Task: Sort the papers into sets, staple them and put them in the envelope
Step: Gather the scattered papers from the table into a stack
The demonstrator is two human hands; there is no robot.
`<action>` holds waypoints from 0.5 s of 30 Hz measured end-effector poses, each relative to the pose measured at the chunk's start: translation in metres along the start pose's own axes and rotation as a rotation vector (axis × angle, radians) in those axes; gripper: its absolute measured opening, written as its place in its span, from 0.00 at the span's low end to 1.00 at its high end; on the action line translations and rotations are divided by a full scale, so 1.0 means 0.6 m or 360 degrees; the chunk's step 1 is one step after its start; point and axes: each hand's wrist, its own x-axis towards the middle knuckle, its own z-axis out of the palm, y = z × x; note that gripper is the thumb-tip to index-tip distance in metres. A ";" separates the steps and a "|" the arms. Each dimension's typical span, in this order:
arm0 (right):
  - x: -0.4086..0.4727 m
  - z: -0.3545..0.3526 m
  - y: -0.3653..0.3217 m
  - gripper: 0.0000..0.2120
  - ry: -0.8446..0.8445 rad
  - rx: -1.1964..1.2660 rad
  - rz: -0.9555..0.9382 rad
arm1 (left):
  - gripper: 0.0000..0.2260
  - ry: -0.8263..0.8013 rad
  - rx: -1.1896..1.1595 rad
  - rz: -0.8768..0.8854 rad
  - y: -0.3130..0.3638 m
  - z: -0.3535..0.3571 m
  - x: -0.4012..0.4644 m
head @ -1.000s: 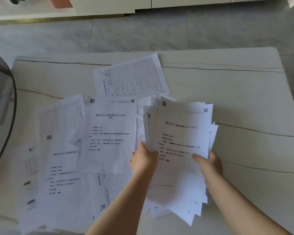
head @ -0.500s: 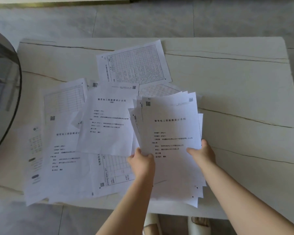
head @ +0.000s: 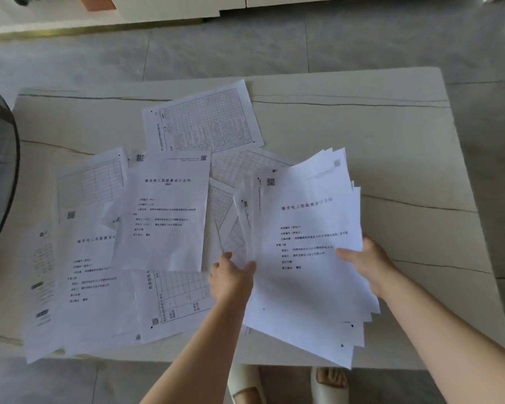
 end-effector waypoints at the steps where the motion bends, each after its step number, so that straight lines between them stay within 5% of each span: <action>1: -0.002 -0.024 -0.003 0.13 -0.0011 0.0038 0.0008 | 0.31 -0.0036 -0.0012 0.0065 0.012 0.006 -0.007; 9: -0.034 -0.157 -0.027 0.16 -0.0099 0.0343 -0.0086 | 0.45 -0.0521 -0.0867 0.0065 0.149 0.031 -0.061; 12: -0.054 -0.184 -0.035 0.17 -0.0055 0.0402 -0.0222 | 0.23 -0.0558 -0.1074 0.0236 0.191 0.017 -0.096; 15: -0.075 -0.204 -0.051 0.16 -0.0007 0.0502 -0.0324 | 0.12 -0.0548 -0.1077 0.0465 0.227 0.002 -0.137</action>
